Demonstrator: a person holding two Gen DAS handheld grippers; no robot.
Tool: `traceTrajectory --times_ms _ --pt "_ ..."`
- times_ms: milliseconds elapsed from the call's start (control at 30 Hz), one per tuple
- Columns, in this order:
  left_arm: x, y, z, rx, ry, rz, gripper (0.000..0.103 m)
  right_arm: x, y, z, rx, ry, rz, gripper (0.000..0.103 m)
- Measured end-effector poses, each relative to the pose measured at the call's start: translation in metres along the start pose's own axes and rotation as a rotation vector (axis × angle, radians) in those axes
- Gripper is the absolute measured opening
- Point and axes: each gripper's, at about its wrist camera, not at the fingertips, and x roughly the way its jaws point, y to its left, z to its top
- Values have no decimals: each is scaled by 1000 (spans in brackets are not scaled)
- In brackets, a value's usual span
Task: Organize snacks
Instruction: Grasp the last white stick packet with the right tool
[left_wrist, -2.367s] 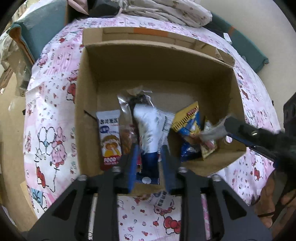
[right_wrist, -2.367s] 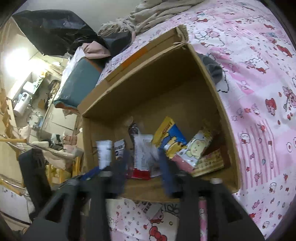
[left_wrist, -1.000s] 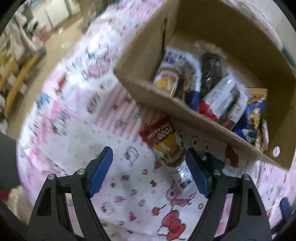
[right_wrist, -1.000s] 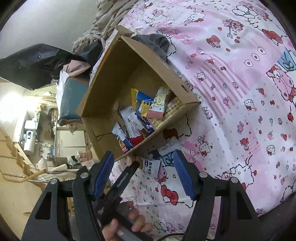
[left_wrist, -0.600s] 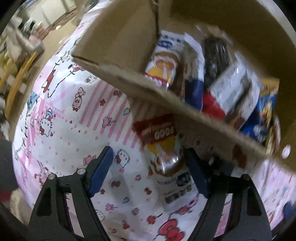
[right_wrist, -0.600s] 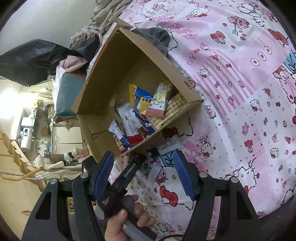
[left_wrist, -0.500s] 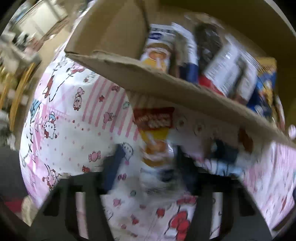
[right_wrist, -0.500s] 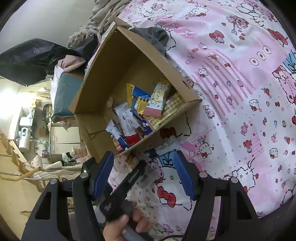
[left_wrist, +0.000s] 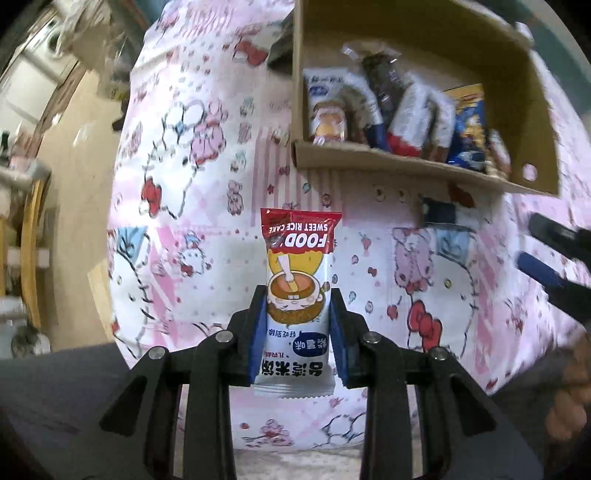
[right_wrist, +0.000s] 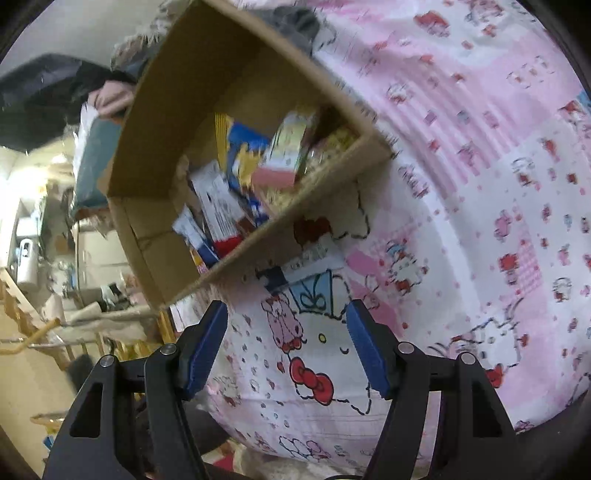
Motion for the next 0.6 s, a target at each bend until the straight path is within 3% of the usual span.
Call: traceTrajectory --times_ms 100,233,300,467,600 --pt "-13 1 -4 39 -56 -19 27 17 0 -3 15 3 -28 70" --pt "-13 5 -10 -23 -56 -80 27 34 0 -2 107 -78 -64 68" --pt "-16 2 -3 -26 -72 -75 27 41 7 -2 122 -130 -125 64" --pt "-23 9 3 -49 -98 -88 27 61 32 -5 42 -244 -322 63" --pt "-27 10 3 -66 -84 -130 27 66 37 -8 7 -313 -358 63"
